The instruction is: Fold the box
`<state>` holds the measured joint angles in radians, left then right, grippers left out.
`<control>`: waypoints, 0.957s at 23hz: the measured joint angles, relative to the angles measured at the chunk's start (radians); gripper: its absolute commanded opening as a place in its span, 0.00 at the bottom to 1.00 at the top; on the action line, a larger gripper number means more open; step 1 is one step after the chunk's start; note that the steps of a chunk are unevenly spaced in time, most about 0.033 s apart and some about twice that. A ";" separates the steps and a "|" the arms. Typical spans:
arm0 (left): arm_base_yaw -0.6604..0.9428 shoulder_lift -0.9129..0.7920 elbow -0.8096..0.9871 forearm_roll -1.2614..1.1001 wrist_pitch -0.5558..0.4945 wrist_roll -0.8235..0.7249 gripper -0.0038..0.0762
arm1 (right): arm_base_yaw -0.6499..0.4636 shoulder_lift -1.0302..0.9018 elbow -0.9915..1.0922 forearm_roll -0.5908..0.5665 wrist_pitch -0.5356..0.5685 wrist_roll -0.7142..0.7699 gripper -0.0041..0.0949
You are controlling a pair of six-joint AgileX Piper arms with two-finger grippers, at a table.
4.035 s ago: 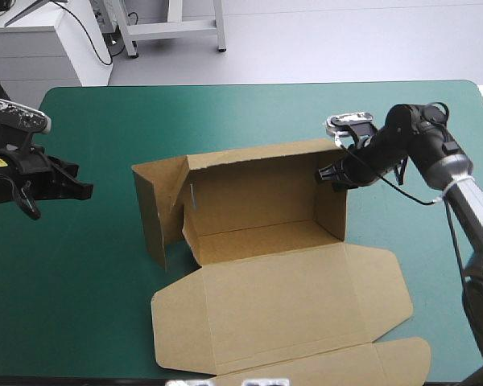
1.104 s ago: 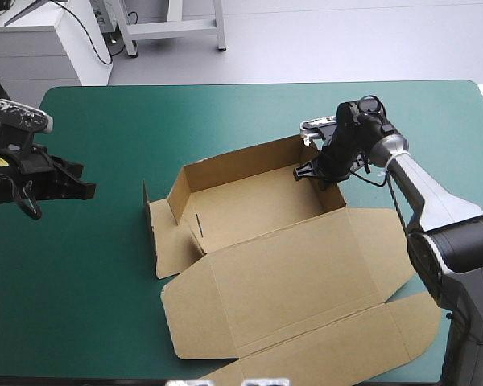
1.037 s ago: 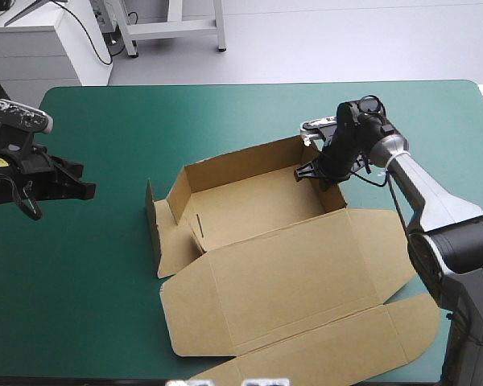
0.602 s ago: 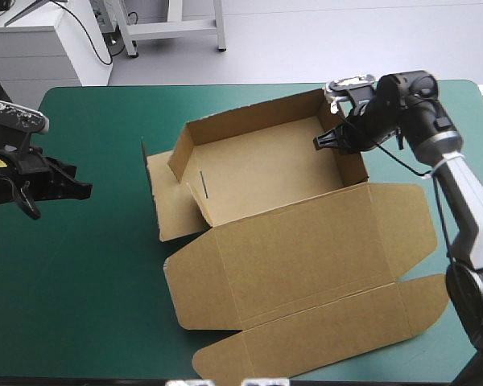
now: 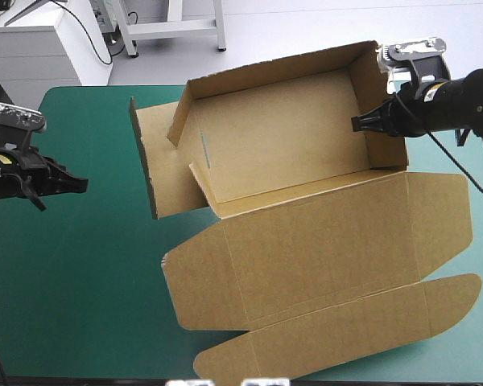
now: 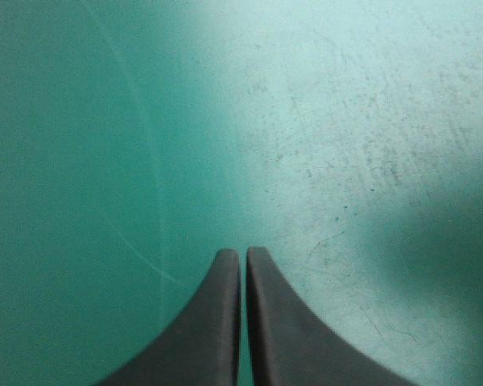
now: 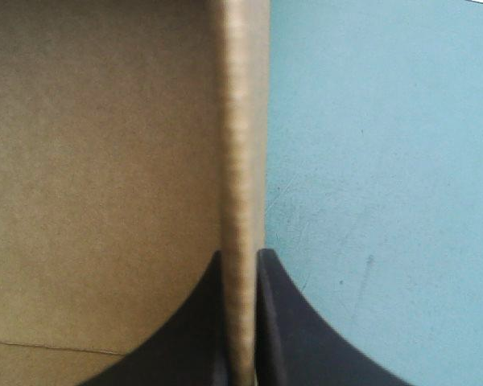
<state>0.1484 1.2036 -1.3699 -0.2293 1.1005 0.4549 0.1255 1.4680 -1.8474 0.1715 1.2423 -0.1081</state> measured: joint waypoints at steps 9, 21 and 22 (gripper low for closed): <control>0.000 0.209 0.152 -0.582 -0.121 0.284 0.06 | -0.001 -0.001 0.000 0.027 0.001 -0.002 0.02; 0.000 0.246 0.153 -1.077 0.101 0.494 0.06 | -0.001 -0.001 0.000 0.002 0.001 0.014 0.02; 0.000 0.246 0.153 -1.094 0.102 0.494 0.06 | -0.001 0.000 0.000 -0.005 0.001 0.021 0.02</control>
<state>0.1484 1.4499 -1.2171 -1.3238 1.2029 0.9492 0.1246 1.4684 -1.8474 0.1662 1.2430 -0.0872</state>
